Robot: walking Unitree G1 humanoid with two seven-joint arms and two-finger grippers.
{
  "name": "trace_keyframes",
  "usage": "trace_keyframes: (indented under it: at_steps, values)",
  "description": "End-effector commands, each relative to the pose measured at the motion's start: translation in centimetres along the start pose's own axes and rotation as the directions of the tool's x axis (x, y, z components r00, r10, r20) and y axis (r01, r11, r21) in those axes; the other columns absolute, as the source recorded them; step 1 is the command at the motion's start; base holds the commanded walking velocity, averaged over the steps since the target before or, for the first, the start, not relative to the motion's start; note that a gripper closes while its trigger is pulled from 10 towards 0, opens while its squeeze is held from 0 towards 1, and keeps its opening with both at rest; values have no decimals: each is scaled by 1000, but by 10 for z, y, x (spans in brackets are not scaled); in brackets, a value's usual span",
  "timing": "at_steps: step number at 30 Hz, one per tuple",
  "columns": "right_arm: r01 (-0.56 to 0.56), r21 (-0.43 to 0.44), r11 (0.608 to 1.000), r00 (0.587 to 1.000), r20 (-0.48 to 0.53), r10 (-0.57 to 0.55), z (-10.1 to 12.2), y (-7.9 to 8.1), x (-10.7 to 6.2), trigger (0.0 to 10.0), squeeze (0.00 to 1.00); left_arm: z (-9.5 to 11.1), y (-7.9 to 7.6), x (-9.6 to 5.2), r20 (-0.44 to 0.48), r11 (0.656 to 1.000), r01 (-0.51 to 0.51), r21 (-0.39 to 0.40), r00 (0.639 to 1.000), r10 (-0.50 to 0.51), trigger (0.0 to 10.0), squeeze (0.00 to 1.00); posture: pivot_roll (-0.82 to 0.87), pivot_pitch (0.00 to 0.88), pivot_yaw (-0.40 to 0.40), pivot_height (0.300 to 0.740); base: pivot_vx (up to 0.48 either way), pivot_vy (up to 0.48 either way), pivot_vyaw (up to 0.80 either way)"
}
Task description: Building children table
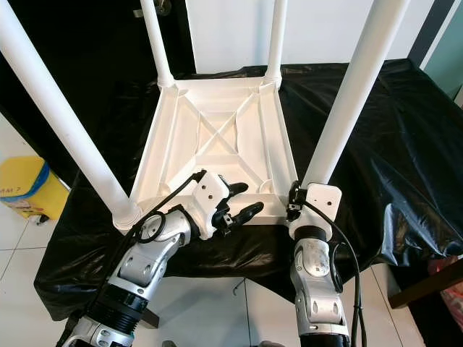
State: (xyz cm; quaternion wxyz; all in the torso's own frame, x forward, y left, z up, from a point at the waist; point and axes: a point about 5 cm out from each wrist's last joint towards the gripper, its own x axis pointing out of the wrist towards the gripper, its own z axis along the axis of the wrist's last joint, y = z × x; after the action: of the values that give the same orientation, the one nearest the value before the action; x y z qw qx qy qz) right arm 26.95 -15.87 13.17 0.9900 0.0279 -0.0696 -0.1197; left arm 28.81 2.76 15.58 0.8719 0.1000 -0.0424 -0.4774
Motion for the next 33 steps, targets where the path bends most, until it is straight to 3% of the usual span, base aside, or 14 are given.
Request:
trace_keyframes:
  at_steps: [1,5,6,9,10,19,20,23,24,26,27,28,30,33]
  values:
    - [12,32,999,1000,-14,-11,-2,3,-4,10000,0,-3,3,-1,-13,998,-63,9,998,64,10000,0,-221,78,30,740,0,0,0]
    - [3,23,1000,1000,-3,-3,0,4,-4,10000,0,-3,2,-1,-12,998,-61,9,998,61,10000,0,-221,78,27,740,0,0,0]
    - [-3,18,1000,1000,3,3,0,4,-4,10000,404,-3,2,-1,-12,998,-61,10,998,61,10000,0,-220,76,27,740,0,0,0]
    - [-9,16,1000,1000,8,9,1,3,-4,10000,404,-3,2,0,-11,998,-61,10,998,61,10000,0,-221,75,26,740,0,0,0]
    - [-25,16,1000,1000,17,25,3,3,-4,10000,1000,-3,2,0,-10,998,-60,10,998,61,10000,0,-221,75,26,740,0,0,0]
    - [-130,-16,991,990,55,131,9,-7,-2,10000,1000,-3,1,0,-10,998,-55,13,998,55,10000,0,-224,65,31,740,0,0,0]
    - [-220,-26,975,974,51,222,11,-12,0,10000,1000,-3,1,0,-10,999,-52,14,999,52,10000,0,-229,61,36,740,0,0,0]
    - [-220,-26,975,974,51,222,11,-12,0,10000,1000,-3,1,0,-10,999,-52,14,999,52,10000,0,-229,61,36,740,0,0,0]
    - [-314,-49,948,948,48,316,13,-15,1,10000,1000,-3,0,1,-9,999,-48,15,999,48,10000,0,-230,60,37,740,0,0,0]
    - [-314,-49,948,948,48,316,13,-15,1,10000,1000,-3,0,1,-9,999,-48,15,999,48,10000,0,-230,60,37,740,0,0,0]
    - [-500,-120,857,863,11,505,17,-20,4,10000,0,-2,0,2,-7,999,-39,19,999,39,10000,0,-240,50,46,740,0,0,0]
    - [-500,-120,857,863,11,505,17,-20,4,10000,0,-2,0,2,-7,999,-39,19,999,39,10000,0,-240,50,46,740,0,0,0]
    - [-569,-172,804,818,-17,575,18,-24,9,10000,0,-1,0,3,-5,999,-33,22,999,33,10000,0,-241,44,48,740,0,0,0]
    - [-605,-199,771,792,-42,610,18,-25,15,10000,0,-1,1,4,-4,999,-31,25,1000,31,10000,0,-242,39,50,740,0,0,0]
